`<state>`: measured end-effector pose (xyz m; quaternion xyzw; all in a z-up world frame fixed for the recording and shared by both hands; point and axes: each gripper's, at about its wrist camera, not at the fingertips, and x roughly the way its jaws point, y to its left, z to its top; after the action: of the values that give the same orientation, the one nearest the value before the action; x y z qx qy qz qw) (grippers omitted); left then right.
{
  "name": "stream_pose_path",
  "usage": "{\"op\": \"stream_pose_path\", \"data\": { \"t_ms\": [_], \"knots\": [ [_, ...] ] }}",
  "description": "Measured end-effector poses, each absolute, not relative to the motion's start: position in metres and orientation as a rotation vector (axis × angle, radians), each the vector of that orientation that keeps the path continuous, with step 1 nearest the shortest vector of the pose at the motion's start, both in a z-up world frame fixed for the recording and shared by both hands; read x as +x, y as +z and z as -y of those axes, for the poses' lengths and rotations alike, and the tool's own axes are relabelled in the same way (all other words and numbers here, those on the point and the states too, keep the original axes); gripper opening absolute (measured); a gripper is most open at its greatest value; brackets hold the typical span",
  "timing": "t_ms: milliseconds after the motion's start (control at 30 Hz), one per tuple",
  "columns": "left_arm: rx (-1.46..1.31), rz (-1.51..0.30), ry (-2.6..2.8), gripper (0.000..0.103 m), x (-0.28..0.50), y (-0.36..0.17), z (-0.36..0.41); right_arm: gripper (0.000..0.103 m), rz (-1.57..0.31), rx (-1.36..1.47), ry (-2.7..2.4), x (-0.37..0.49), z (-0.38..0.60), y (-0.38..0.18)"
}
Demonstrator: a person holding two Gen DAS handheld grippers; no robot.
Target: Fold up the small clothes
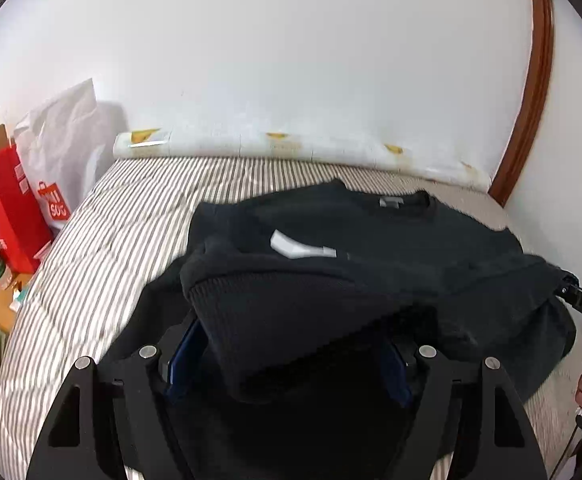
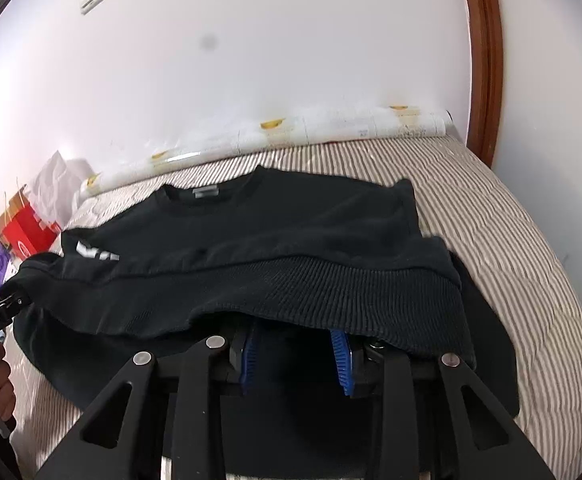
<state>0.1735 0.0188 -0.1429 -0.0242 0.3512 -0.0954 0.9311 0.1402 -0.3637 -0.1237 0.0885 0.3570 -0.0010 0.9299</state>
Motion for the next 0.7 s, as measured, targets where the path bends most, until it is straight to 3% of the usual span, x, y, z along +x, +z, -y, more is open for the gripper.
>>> {"op": "stream_pose_path", "data": {
  "t_ms": [567,633,700],
  "knots": [
    [-0.108,-0.773,-0.125,0.073,0.282,-0.139,-0.030,0.032,-0.733,0.206,-0.068,0.237,0.402,-0.119],
    [-0.096,-0.802,-0.124,0.073,0.293,-0.145,-0.031,0.034,-0.737,0.195,-0.084,0.239,0.407,-0.119],
    [-0.081,-0.826,-0.119,0.073,0.302,-0.151,-0.031,0.042,-0.753,0.181,-0.097,0.243,0.412,-0.123]
  ]
}}
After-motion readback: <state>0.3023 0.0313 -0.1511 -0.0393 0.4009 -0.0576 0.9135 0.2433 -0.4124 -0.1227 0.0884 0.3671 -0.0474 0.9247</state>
